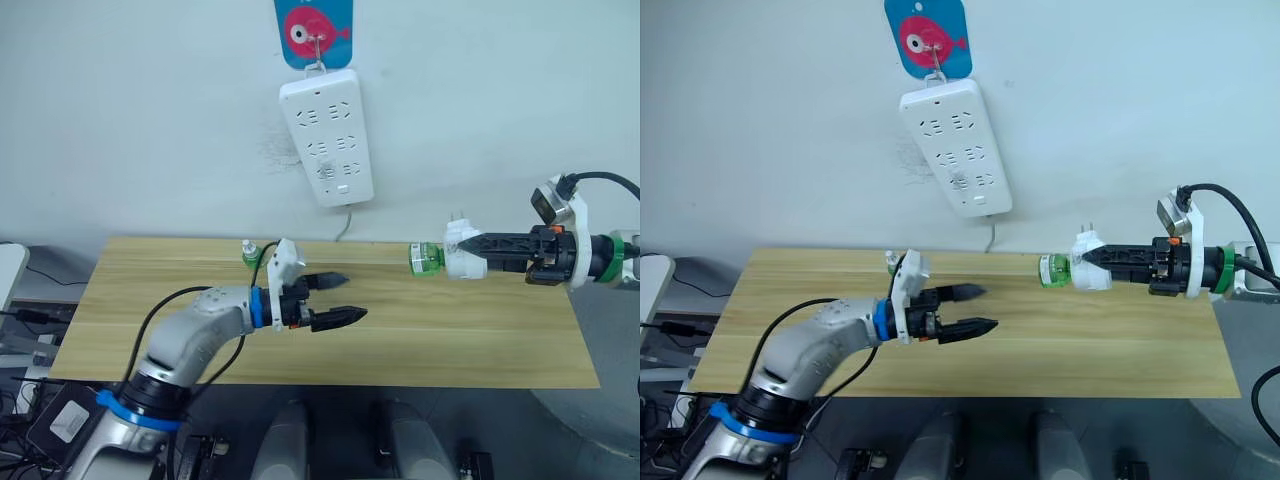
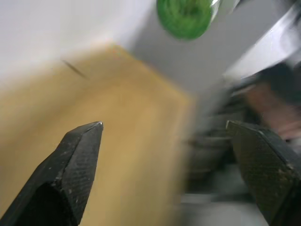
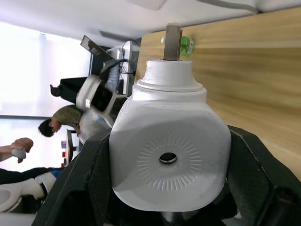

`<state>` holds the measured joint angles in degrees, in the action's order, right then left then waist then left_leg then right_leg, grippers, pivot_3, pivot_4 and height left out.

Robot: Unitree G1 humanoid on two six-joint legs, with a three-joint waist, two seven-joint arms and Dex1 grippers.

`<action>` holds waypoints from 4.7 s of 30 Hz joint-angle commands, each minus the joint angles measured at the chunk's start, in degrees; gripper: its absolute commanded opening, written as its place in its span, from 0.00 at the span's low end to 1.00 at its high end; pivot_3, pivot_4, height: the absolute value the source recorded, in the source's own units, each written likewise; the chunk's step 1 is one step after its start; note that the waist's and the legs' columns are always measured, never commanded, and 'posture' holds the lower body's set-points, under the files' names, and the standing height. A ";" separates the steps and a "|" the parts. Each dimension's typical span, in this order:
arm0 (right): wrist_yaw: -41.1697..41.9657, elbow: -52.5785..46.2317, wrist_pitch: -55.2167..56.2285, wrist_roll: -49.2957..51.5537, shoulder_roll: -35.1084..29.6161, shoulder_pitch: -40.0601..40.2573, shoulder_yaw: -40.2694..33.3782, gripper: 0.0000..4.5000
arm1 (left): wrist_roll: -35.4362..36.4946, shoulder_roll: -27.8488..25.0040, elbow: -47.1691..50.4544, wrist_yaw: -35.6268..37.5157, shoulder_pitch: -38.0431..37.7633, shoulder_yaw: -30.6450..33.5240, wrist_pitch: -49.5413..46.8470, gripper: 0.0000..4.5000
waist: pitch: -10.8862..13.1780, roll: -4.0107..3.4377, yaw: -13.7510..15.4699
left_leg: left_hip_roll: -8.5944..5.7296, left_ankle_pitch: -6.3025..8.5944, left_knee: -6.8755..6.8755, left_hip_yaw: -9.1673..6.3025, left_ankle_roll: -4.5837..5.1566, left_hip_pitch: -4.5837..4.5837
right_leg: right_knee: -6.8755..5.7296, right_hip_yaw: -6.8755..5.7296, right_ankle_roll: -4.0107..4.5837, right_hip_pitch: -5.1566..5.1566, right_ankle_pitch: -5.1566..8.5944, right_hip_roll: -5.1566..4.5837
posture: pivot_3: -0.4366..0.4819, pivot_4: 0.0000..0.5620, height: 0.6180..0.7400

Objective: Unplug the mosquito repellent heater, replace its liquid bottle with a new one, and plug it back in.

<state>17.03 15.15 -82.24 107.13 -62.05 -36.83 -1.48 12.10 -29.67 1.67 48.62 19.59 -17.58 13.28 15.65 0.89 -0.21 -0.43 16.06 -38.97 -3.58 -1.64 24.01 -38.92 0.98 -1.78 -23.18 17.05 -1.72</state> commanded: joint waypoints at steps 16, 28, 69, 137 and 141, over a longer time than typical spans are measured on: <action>-1.60 -1.85 -0.80 5.87 2.02 -4.50 -0.71 0.66 | -40.12 9.10 -26.13 -28.82 20.81 1.87 53.59 0.99 | -0.01 0.01 1.45 | -0.03 0.10 -0.01 0.10 0.33 0.04 | -0.08 -0.11 -0.21 -0.07 -0.21 -0.17 | 0.50 0.44 1.00; -0.88 -4.01 -0.62 5.87 2.47 -3.14 -1.33 0.66 | -42.65 8.94 -29.07 -33.27 23.85 -0.66 56.25 0.73 | -0.01 0.01 1.30 | -0.03 0.09 -0.03 0.11 0.32 0.04 | -0.09 -0.13 -0.21 -0.07 -0.22 -0.19 | 0.49 0.45 1.00; 6.06 -9.58 -0.95 4.26 -4.17 0.68 -0.56 0.66 | 69.65 2.52 -6.62 -1.59 18.87 8.68 -85.12 0.50 | -0.02 -0.01 -1.62 | -0.04 -0.15 -0.14 -0.34 0.20 0.13 | -0.18 -0.26 -0.20 -0.05 -0.22 0.08 | 0.46 0.47 1.00; 5.57 -13.49 -10.26 -35.61 19.55 5.47 -25.55 0.99 | 15.61 9.42 9.14 -5.51 0.50 5.35 -30.99 0.50 | 0.25 -0.04 -1.08 | 0.04 -0.15 0.08 -0.04 0.20 -0.10 | -0.06 0.00 -0.09 0.03 -0.29 0.04 | 0.49 0.53 1.00; -14.54 -15.84 -6.12 -15.18 23.85 7.25 -22.93 0.99 | 11.57 12.13 10.12 -5.88 0.90 4.80 -26.25 0.50 | 0.25 -0.03 -0.97 | -0.02 -0.14 0.07 -0.07 0.22 -0.01 | -0.09 -0.01 -0.09 0.01 -0.29 -0.01 | 0.50 0.52 1.00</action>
<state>10.80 1.51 -90.99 81.12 -37.71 -30.61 -24.43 24.92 -18.06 9.85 42.92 20.25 -12.32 -15.68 15.90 0.86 -1.19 -0.44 15.92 -38.91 -3.66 -1.41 24.01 -39.01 0.96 -1.87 -23.18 16.76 -1.73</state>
